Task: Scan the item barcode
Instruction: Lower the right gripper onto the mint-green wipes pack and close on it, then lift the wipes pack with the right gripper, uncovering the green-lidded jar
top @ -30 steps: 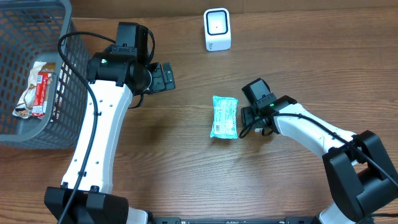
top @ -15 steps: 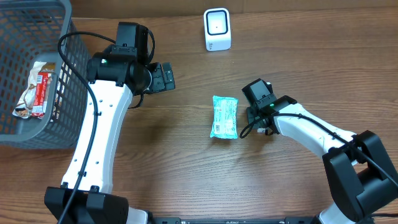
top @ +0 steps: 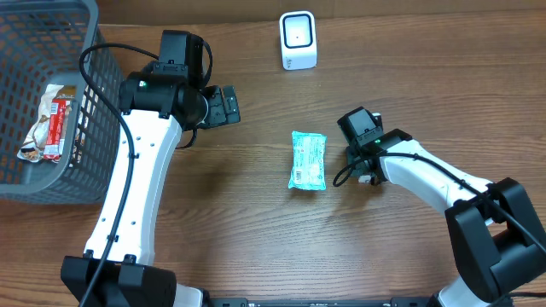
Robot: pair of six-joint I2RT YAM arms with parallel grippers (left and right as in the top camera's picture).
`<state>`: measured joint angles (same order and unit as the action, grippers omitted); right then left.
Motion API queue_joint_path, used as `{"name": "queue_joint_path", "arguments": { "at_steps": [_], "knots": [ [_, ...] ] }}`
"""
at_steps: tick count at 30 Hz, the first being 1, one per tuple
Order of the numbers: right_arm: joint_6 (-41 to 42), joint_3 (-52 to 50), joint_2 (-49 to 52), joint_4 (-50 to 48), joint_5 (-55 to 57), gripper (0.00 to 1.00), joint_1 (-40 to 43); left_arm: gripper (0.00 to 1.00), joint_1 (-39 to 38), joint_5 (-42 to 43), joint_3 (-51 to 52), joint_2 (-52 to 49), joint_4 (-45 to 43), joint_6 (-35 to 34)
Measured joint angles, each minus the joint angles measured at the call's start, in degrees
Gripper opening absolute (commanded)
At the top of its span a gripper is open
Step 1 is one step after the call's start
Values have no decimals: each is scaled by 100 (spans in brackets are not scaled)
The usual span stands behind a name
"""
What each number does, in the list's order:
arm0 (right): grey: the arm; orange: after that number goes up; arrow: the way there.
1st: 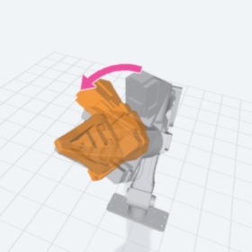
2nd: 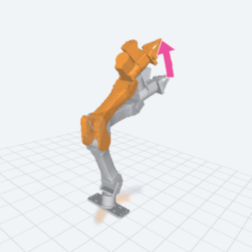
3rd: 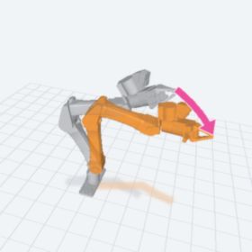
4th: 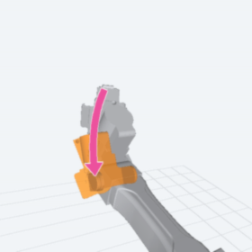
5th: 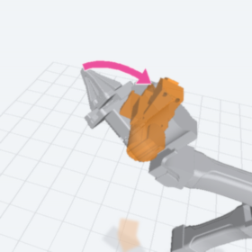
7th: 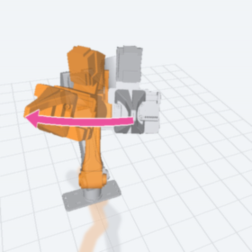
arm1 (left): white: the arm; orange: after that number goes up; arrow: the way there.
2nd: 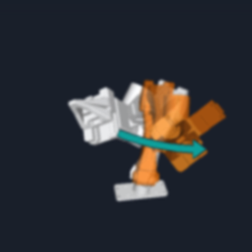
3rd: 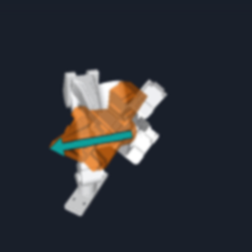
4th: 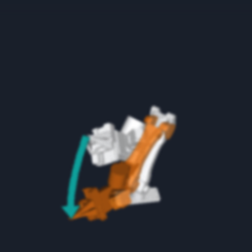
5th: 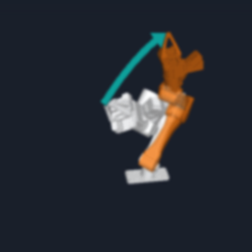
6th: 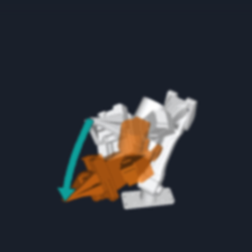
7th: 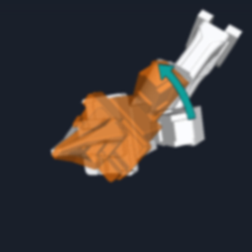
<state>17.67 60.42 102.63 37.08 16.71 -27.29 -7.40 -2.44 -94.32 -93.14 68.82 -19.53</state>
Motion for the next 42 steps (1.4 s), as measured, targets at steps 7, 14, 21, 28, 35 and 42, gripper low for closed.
{"name": "queue_joint_path", "arguments": {
  "at_steps": [7, 14, 21, 28, 35, 42],
  "knots": [
    [-17, 455, -2, 588, -15, 67, 26, 100, 0, 0, 0, 0, -2, 0],
    [-13, 1873, -186, 1604, -227, 65, 26, 100, 0, -2, 0, 0, 0, 0],
    [-9, 2459, -317, 1698, -1563, 59, 17, 100, 0, -2, 0, 0, -2, 0],
    [144, 2459, -315, 1633, -2551, 59, -208, 100, 0, 0, 0, 0, 0, 0],
    [184, 2459, -315, 1858, -2717, 59, -350, 100, 0, 0, 0, 0, -2, 0],
    [184, 2326, -313, 1915, -2876, 58, -273, 100, 0, -2, 0, 0, -2, 0]
  ]
}}
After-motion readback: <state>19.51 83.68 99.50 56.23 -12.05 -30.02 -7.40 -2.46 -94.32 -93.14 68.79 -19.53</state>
